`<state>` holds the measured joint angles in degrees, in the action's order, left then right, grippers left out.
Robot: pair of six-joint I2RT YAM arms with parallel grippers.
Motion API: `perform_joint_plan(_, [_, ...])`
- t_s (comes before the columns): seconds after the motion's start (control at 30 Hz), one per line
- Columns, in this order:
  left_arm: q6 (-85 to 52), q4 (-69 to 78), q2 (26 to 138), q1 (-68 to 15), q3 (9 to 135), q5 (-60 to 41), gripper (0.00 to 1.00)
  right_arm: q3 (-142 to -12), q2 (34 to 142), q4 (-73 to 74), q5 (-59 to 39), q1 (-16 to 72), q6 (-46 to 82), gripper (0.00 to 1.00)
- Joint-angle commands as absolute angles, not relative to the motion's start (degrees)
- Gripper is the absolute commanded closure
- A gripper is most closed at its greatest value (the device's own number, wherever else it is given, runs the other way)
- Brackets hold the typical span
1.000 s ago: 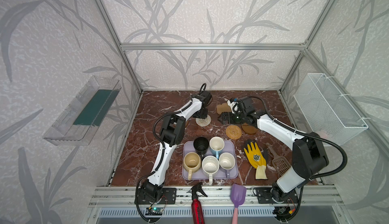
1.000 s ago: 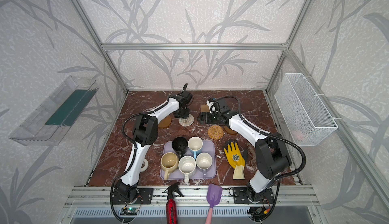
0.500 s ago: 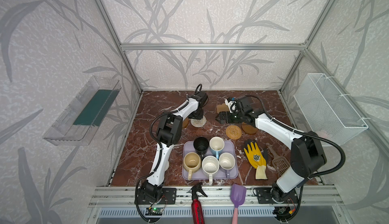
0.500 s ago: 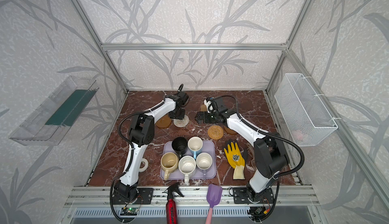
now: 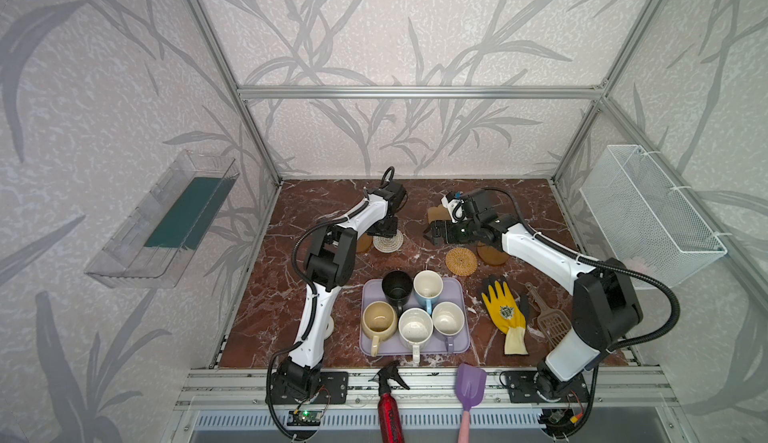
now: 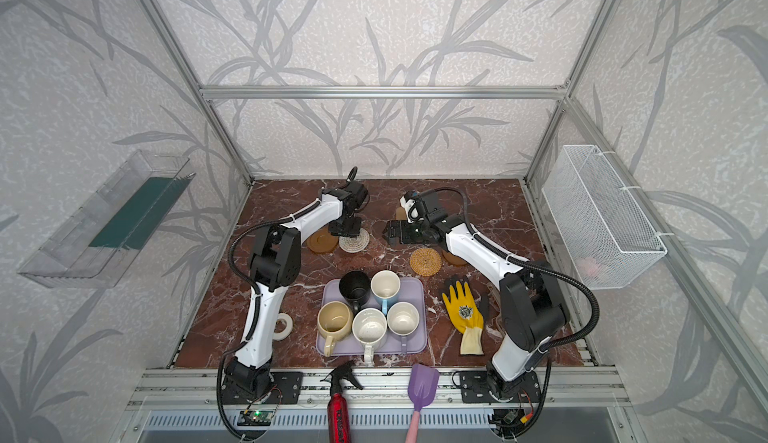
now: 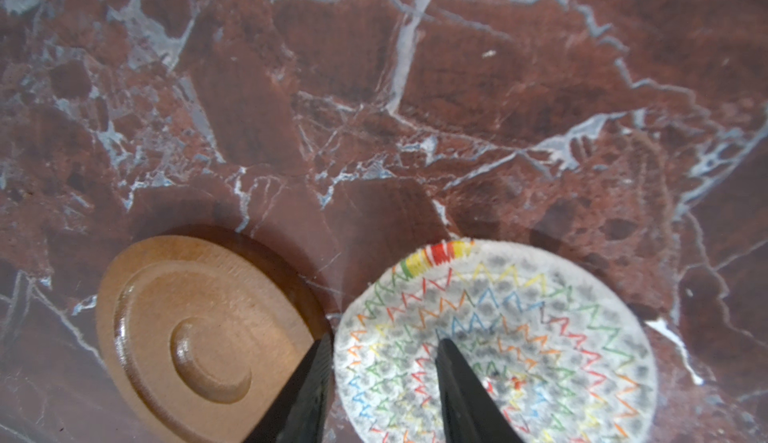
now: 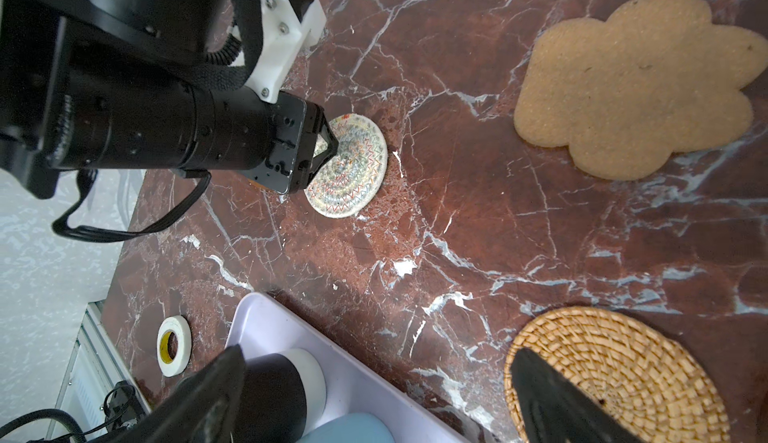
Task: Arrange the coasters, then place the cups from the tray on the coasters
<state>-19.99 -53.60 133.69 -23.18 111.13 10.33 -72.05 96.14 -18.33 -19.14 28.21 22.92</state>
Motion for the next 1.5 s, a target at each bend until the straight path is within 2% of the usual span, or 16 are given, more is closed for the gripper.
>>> perform_joint_plan(0.0, [-19.25, -55.41, 133.15, -22.90, 109.47, 8.88, 0.54, -73.48, 96.56, -19.10, -19.07, 28.65, 22.86, 0.01])
perform_joint_plan(0.23, [-19.93, -54.22, 135.06, -23.02, 109.76, 5.29, 0.54, -73.21, 96.49, -19.25, -18.81, 28.73, 22.99, 0.01])
perform_joint_plan(0.53, [-20.97, -54.41, 135.28, -23.03, 111.01, 5.36, 0.54, -72.99, 96.30, -19.55, -18.38, 28.71, 22.76, 0.01])
perform_joint_plan(0.87, [-21.71, -51.91, 130.75, -22.92, 109.21, 3.35, 0.48, -73.03, 96.16, -19.70, -18.02, 28.74, 23.02, 0.01])
perform_joint_plan(1.47, [-23.12, -53.79, 125.32, -22.41, 108.56, 7.11, 0.38, -72.34, 93.83, -21.18, -16.11, 28.69, 22.73, 0.01])
